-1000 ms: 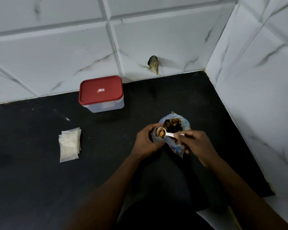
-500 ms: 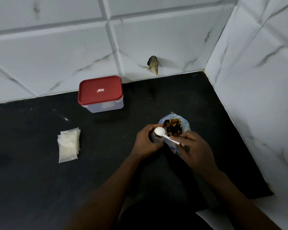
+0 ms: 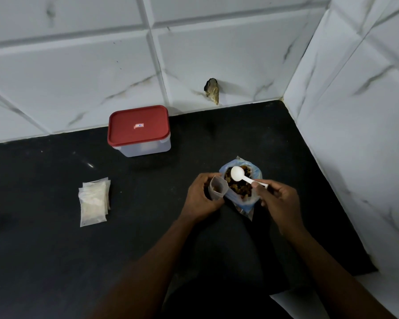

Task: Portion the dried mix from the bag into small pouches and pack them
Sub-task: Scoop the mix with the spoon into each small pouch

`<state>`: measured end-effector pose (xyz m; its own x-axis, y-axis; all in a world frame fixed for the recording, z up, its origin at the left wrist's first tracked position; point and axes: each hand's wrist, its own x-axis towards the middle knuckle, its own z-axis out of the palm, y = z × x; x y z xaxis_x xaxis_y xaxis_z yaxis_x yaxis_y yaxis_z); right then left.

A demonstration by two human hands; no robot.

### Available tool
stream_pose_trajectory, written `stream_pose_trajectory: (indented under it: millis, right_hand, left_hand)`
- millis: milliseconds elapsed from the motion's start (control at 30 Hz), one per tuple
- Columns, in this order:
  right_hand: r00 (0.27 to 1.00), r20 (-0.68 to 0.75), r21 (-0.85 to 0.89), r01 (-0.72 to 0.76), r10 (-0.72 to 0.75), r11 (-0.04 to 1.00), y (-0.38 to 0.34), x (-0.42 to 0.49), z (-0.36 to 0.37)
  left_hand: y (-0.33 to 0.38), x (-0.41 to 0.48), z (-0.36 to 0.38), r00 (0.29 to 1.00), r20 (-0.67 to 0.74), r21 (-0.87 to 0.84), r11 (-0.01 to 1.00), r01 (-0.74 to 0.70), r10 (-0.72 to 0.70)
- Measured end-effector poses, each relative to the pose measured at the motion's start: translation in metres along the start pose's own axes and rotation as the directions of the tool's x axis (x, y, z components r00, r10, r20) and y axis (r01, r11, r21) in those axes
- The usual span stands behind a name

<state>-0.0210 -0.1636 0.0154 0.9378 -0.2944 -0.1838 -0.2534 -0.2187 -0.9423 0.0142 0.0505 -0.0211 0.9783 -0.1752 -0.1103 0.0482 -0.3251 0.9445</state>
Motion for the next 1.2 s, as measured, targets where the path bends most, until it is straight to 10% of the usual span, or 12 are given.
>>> stream_pose_trajectory:
  millis: [367,700,1033,1200]
  right_hand:
    - [0.915,0.123,-0.503,0.392,-0.385,0.771,0.006,0.031,-0.004]
    - [0.898,0.328,-0.589,0.437,-0.292,0.68,0.004,0.033,0.012]
    - [0.99,0.14,-0.468,0.049,0.019,0.882,-0.001,0.027,0.02]
    - [0.931,0.071,-0.12,-0.349,0.359,0.929,-0.002,0.035,0.007]
  left_hand:
    - [-0.004,0.004,0.0,0.987,0.07,-0.039,0.988,0.148,-0.145]
    - [0.001,0.011,0.002,0.966,0.111,-0.185,0.95,0.251,-0.234]
    - [0.01,0.013,0.007,0.954,0.176,-0.295,0.911,0.288,-0.244]
    - [0.009,0.01,0.005,0.947,0.194,-0.326,0.894,0.308,-0.256]
